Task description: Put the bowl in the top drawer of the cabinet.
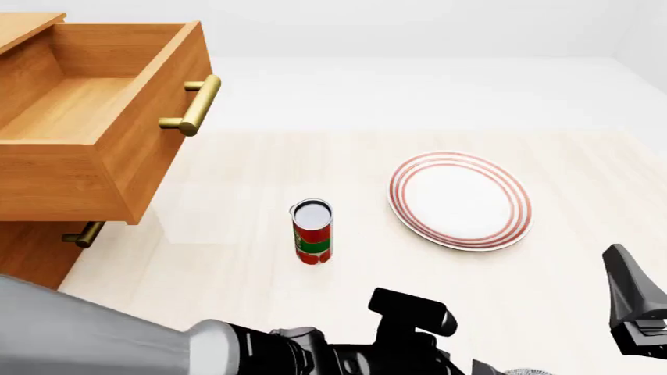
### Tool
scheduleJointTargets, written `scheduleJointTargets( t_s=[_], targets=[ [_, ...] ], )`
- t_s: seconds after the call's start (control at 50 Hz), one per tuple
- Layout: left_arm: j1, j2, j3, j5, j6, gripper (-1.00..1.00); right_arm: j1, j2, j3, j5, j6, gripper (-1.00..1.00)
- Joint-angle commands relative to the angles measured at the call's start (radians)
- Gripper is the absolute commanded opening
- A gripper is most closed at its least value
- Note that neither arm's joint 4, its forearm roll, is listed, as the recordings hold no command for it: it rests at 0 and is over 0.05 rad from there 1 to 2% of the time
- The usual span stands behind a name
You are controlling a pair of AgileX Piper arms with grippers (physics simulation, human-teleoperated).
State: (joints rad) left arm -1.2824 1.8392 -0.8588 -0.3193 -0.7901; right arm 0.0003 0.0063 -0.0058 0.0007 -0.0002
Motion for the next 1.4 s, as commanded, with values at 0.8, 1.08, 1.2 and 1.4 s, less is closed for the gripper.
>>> scheduleJointTargets(
  t_s=[0.8,1.08,1.2,1.4],
  targets=[
    [-0.040,0.158,-0.044,-0.071,-0.097,1.00,0.000,0.000,0.000,0.000,0.000,1.00],
    [-0.031,0.169,-0.054,-0.075,-0.097,-1.00,0.000,0.000,0.000,0.000,0.000,1.00],
    [-0.015,0.151,-0.056,-0.050,-0.073,-1.00,0.000,0.000,0.000,0.000,0.000,1.00],
    [0.019,0.081,-0.038,-0.010,-0.051,-1.00,0.000,0.000,0.000,0.000,0.000,1.00]
  ],
)
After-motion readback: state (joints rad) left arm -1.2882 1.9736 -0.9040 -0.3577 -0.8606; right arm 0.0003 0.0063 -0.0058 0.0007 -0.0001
